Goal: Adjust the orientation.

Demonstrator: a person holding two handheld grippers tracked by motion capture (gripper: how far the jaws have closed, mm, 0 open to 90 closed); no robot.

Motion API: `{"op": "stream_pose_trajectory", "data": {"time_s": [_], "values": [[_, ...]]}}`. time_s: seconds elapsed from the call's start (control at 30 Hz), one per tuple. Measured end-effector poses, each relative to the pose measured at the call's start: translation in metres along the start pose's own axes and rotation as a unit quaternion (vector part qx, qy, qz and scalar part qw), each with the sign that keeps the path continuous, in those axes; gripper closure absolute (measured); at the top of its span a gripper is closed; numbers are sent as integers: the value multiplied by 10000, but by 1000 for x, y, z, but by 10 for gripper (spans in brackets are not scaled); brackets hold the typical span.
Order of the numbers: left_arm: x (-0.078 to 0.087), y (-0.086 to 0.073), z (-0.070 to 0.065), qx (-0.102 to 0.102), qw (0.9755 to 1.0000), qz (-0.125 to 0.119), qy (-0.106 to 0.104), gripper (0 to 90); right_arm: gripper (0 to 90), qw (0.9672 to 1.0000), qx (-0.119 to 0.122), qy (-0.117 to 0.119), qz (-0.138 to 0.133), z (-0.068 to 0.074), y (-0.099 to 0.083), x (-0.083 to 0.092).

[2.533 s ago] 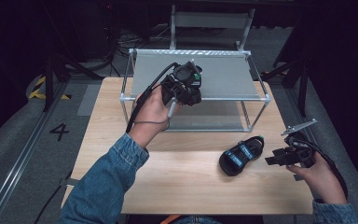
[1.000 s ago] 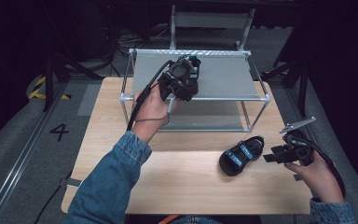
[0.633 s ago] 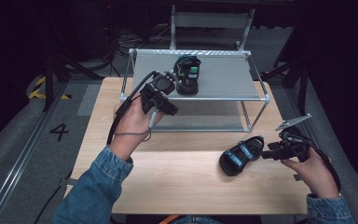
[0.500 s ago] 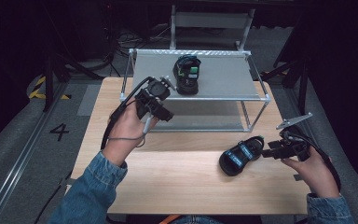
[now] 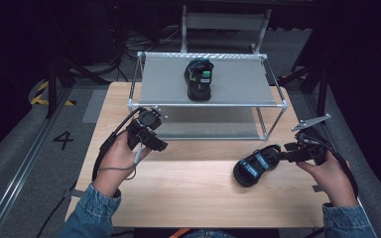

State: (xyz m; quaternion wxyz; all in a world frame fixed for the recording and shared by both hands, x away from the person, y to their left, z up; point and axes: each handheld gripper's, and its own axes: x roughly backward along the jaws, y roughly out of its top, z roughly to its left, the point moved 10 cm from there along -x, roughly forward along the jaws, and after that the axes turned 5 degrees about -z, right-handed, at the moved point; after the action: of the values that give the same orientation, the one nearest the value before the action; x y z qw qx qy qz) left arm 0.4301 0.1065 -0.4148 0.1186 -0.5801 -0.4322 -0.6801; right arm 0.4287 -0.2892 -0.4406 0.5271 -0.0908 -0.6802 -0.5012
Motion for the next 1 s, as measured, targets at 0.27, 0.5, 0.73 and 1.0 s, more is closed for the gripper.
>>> {"op": "stream_pose_trajectory", "data": {"time_s": [0.27, 0.5, 0.73, 1.0], "values": [[-14, -10, 12, 63, 9999, 51, -131, 381, 527, 9993, 53, -371, -49, -19, 10, -16], [-19, -15, 18, 271, 9993, 224, -116, 295, 854, 9985, 137, -434, 295, -24, 4, -26], [-16, -10, 21, 356, 9993, 66, -124, 276, 854, 9983, 167, -396, 388, -6, -3, -8], [-18, -2, 21, 327, 9993, 28, -165, 273, 857, 9972, 42, -183, 717, 16, -27, 17]]}}
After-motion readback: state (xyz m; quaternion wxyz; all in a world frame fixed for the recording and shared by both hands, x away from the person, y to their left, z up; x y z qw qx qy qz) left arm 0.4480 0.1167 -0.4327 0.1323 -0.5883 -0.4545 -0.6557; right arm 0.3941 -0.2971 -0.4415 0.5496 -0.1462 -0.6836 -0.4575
